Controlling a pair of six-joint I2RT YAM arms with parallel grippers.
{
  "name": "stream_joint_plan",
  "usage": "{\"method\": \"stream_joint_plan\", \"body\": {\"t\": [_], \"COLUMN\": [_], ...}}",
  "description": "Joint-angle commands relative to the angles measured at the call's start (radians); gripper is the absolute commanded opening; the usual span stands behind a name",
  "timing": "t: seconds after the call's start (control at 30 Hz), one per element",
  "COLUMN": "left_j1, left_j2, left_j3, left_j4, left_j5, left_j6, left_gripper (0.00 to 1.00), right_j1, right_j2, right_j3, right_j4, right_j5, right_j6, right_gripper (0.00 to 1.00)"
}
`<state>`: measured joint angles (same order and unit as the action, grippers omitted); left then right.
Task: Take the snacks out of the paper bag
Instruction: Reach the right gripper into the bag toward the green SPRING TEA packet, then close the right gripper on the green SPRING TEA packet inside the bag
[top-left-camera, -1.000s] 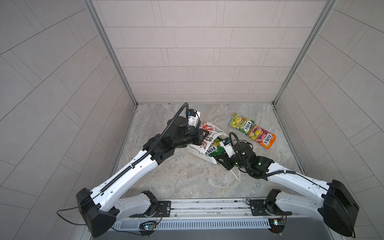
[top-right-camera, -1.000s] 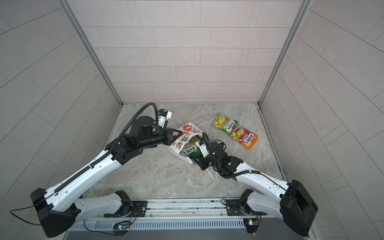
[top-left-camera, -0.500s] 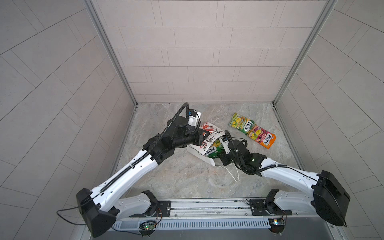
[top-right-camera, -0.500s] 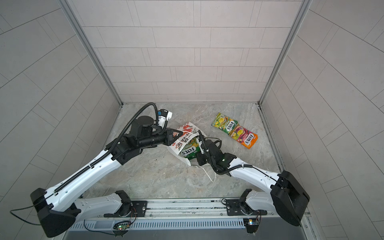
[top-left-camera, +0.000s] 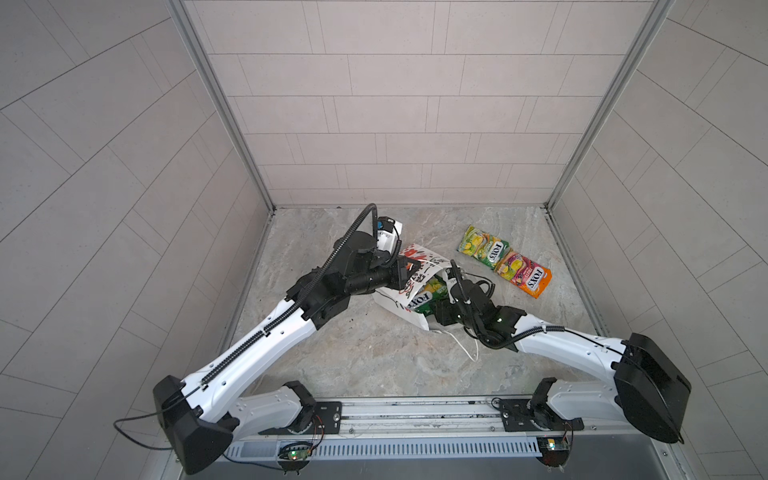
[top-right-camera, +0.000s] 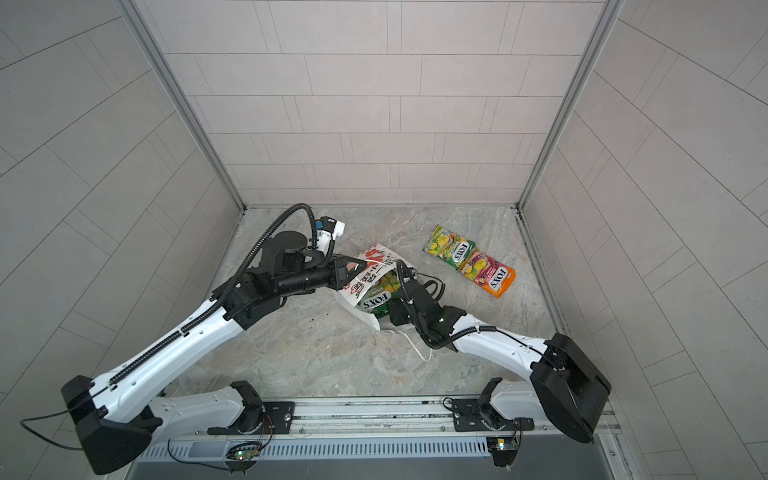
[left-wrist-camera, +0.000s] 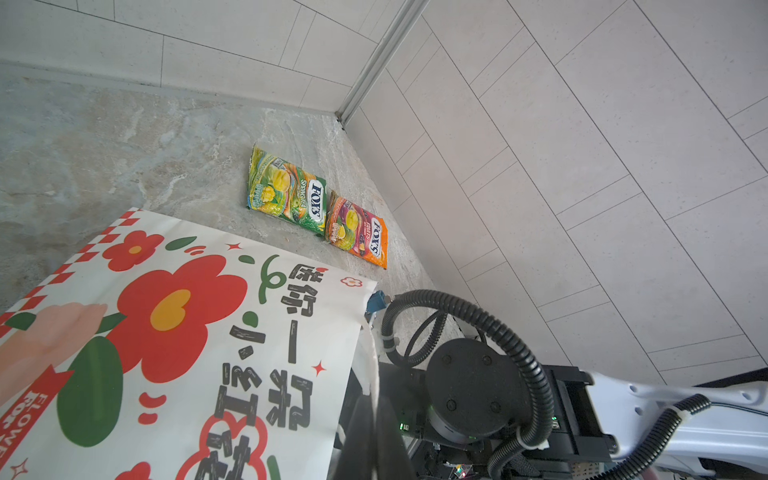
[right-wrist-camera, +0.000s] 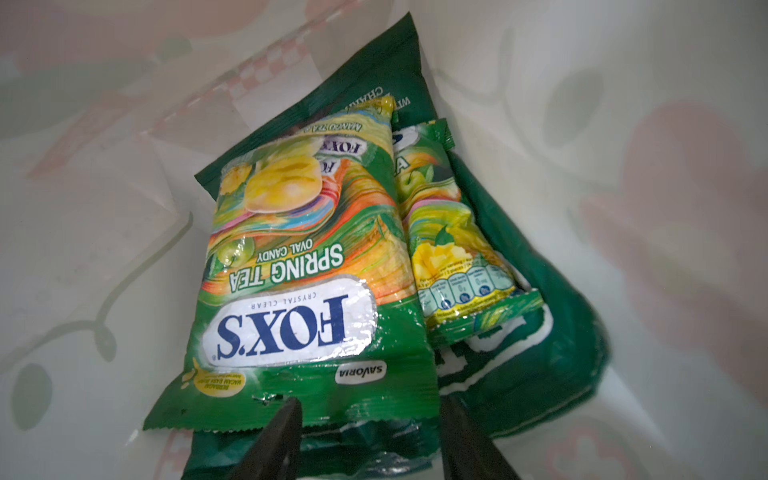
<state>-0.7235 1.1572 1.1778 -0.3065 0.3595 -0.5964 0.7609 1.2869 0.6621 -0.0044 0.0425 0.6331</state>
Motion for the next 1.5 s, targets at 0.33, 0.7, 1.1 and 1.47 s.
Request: {"method": "stream_joint_plan", "body": {"t": [0.33, 0.7, 1.1, 1.47], "left_j1": [-0.007, -0.010, -0.010, -0.010], "left_j2": [0.006, 0.005, 0.006, -0.002], "left_j3": [0.011, 0.010, 0.009, 0.009], "left_j4": [0.044, 0.044, 0.043, 0.025], "left_j5": [0.009, 0.008, 0.006, -0.039], "left_j6": [-0.011, -0.011, -0.007, -0.006], "left_gripper": [0.00, 0.00, 0.00, 0.00], "right_j1": [0.005, 0.005, 0.004, 0.003], "right_j2": [0.076, 0.129, 0.183, 0.140], "right_j3": [0.034, 0.058, 0.080, 0.038], "right_j4": [0.030, 0.103, 0.145, 0.247], "right_j5": [0.065, -0.005, -0.036, -0.062], "right_j6": [0.146, 0.183, 0.213, 0.211], "right_gripper": [0.55, 0.51, 0.26, 0.00]}}
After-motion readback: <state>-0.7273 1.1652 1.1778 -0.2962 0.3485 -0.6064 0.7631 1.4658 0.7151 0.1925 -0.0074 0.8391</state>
